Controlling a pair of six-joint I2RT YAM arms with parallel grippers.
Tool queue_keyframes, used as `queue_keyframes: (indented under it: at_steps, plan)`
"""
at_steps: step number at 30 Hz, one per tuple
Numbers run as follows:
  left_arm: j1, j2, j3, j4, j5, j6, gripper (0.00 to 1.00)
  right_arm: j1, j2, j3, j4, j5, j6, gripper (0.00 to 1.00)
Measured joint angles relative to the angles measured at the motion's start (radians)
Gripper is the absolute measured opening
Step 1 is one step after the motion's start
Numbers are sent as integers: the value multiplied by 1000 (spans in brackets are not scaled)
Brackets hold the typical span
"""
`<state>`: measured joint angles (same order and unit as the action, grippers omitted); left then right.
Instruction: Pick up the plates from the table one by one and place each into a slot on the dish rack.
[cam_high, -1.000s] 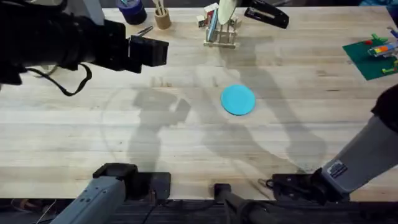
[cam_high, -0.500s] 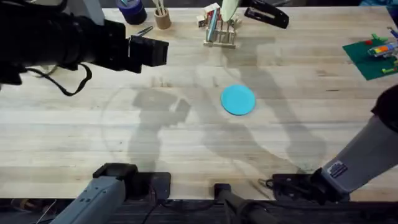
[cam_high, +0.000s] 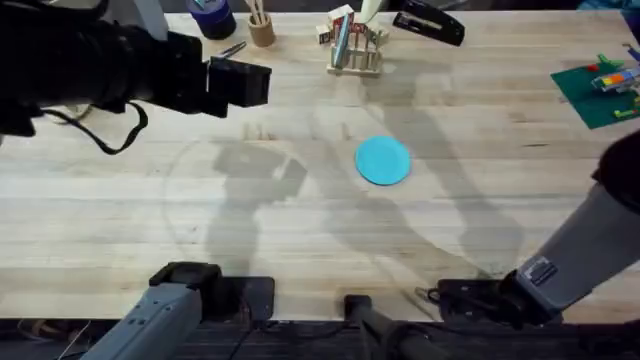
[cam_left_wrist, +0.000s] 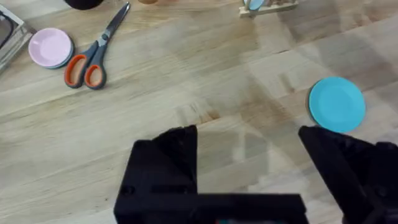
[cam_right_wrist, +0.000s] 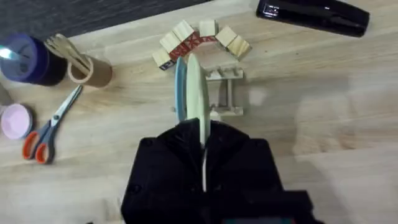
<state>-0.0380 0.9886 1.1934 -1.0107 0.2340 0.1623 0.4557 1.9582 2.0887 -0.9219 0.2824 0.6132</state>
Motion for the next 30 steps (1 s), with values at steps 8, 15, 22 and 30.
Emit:
queue_keyframes:
  at_steps: [8, 15, 22, 30]
  plan:
    - [0, 0, 0, 0, 0, 0, 995, 19, 86, 3, 31, 12, 23, 31]
    - [0, 0, 0, 0, 0, 0, 995, 21, 128, 3, 49, 37, 39, 31]
    - [0, 0, 0, 0, 0, 0, 994, 21, 139, 3, 62, 47, 42, 31]
    - [0, 0, 0, 0, 0, 0, 994, 21, 171, 4, 81, 62, 42, 31]
